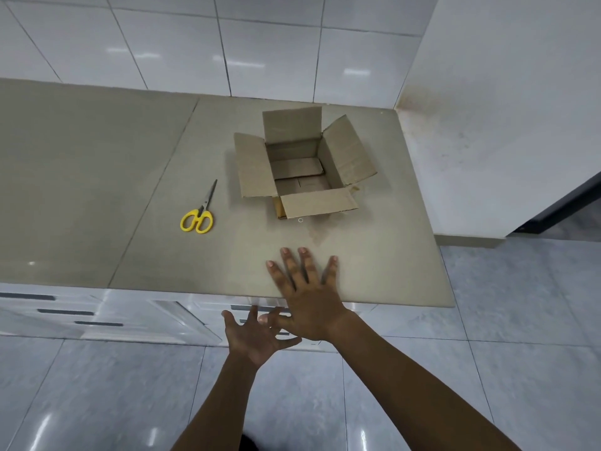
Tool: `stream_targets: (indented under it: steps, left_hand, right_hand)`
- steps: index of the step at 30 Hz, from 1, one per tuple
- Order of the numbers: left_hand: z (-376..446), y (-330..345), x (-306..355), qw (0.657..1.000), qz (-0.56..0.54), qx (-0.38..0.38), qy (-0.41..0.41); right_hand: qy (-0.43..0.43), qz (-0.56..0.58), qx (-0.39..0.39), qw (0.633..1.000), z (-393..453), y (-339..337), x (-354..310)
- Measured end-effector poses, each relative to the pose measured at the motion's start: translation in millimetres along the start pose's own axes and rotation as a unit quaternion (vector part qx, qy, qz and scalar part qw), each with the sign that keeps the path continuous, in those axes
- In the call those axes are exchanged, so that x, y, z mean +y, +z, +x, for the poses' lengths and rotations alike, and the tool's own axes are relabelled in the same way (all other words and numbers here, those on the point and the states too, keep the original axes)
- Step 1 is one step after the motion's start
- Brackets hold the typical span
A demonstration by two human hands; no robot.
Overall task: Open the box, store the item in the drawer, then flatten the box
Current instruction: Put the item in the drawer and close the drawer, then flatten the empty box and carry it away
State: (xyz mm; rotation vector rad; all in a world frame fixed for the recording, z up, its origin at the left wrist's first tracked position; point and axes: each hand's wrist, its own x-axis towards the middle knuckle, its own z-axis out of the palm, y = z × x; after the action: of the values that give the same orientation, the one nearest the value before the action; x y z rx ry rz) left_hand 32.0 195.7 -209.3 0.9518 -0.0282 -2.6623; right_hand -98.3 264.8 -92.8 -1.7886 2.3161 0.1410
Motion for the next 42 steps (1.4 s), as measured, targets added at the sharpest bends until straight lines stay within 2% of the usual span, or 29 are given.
stream_targets:
  steps: [4,7,10,11,12,14,16,17,19,22,26,28,30,33,36,38,39,40,42]
  left_hand:
    - [3,0,5,1.0,0.003,0.023,-0.015]
    - [-16,10,4,0.996,0.024,0.072,-0.037]
    - [-41,21,10,0.976,0.143,0.125,-0.106]
    - [-53,28,16,0.955,0.232,0.127,-0.137]
    - [-64,34,24,0.919,0.339,0.117,-0.165]
    - [-84,50,42,0.817,0.535,0.082,-0.199]
    - [-100,75,62,0.741,0.631,0.032,-0.226]
    - [-106,89,73,0.719,0.653,0.011,-0.238]
    - [-114,118,93,0.695,0.677,-0.021,-0.243]
    - [-116,155,122,0.697,0.696,-0.009,-0.17]
    - [-101,190,151,0.765,0.638,0.082,-0.015]
    - [-89,202,163,0.802,0.585,0.115,0.042]
    - [-77,215,175,0.827,0.544,0.12,0.074]
    - [-55,236,189,0.826,0.541,0.125,0.098]
    - [-35,258,196,0.805,0.569,0.127,0.111]
    - [-26,267,198,0.801,0.573,0.134,0.114]
    - [-22,271,198,0.801,0.572,0.137,0.115]
    - [-19,275,198,0.801,0.572,0.139,0.112]
    - [-11,282,197,0.797,0.578,0.142,0.104]
  right_hand:
    - [0.005,-0.007,-0.022,1.0,1,-6,1]
    - [0.01,0.014,-0.051,0.999,0,-9,-2]
    - [0.014,0.018,-0.045,0.999,-1,-8,-1]
    - [0.013,0.02,-0.047,0.999,-2,-10,-1]
    - [0.012,0.02,-0.053,0.998,-2,-12,-2]
    - [0.011,0.022,-0.067,0.997,-3,-14,-3]
    - [0.01,0.025,-0.084,0.996,-2,-19,-1]
    - [0.008,0.024,-0.094,0.995,0,-23,0]
    - [0.006,0.024,-0.108,0.994,0,-28,2]
    - [0.011,0.021,-0.119,0.993,-1,-34,0]
    - [0.028,0.062,-0.178,0.982,2,-58,-1]
    - [0.046,0.139,-0.227,0.963,1,-87,0]
    - [0.045,0.242,-0.24,0.939,-4,-120,9]
    - [0.052,0.368,-0.164,0.914,-9,-164,41]
    - [0.171,0.455,0.019,0.873,2,-189,93]
    - [0.264,0.474,0.159,0.825,17,-192,128]
    - [0.304,0.481,0.198,0.798,26,-192,146]
    - [0.337,0.497,0.2,0.774,34,-189,161]
    - [0.363,0.535,0.115,0.755,53,-180,182]
